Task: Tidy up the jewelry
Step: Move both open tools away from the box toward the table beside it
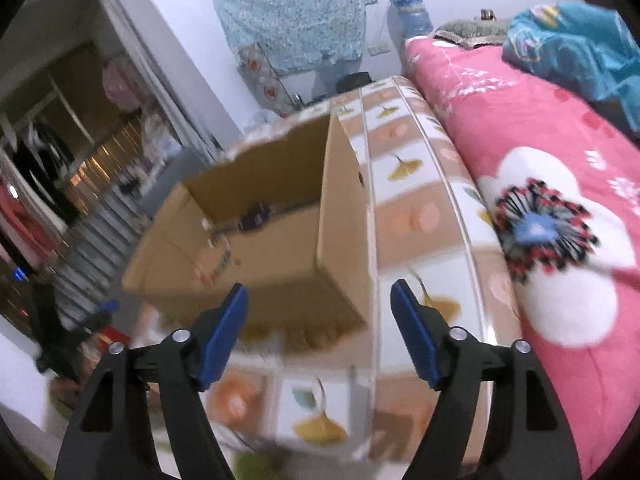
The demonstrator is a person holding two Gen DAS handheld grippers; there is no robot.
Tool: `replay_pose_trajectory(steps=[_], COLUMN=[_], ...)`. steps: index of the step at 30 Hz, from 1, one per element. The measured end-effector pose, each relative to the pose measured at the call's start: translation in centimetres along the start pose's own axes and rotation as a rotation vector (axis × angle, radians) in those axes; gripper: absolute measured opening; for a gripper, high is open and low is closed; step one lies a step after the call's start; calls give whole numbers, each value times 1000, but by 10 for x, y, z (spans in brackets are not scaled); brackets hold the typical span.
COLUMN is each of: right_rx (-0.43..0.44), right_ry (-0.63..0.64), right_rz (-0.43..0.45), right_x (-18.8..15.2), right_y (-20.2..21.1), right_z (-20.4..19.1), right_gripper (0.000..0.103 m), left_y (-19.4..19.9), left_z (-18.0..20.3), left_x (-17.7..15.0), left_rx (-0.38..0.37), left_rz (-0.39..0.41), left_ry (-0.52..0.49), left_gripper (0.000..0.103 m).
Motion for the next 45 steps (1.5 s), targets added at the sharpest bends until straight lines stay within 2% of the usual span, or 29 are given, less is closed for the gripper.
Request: replay_pose_trajectory(steps=[3,8,10,15,21,26,29,35,38,41,45], right_rx=[-61,7,33,52,80,80,82,72,70,75,75], right_ry=[39,35,31,21,5,7,17,57,65,66,49], right_rz=[-53,-159,-175,-138,-70,-39,-47,-133,-162,-165,-159], right_x=[-26,-53,-59,-53,-32,-25,-30,-56,-64,-65,-64], right_y=[-12,-50,-60,-62,-56,-56,-56,-77,-86,-89,-88], right_z=[-12,-27,-31,-29,-24,-24,-24,-31,-35,-36,-30], right_gripper=[74,74,63,51,40,38,38,38,38,38,38], left_y=[-15,-59,-66,-73,-77,-76,-75,-92,-101,-109,-103], left_z=[19,50,59,67,61,57,59,71,68,57,41], left_x=[-14,-18,-15,-3,9,17,10,-15,-18,-20,-22], left_rx=[-54,-76,-101,-86,-54,-33,-46,-103,-117,-68,-32], left_rz=[-63,-144,-134,-104,-72,-59,-94,-205,-234,-264,-258], left_ry=[-54,-131,-160,-222,-204,-205,-214,-218,-188,-151,-107], left_gripper=[84,84,84,84,84,83,83,83,83,83,82])
Point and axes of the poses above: each gripper's, at about its wrist camera, not at the fingertips, and y roughly against the way its jaws point, z to its right, x to its top, the point moved 2 cm from there along -y, roughly the way its jaws point, and after that the axes turned 15 degrees about -z, right-handed, at the moved point
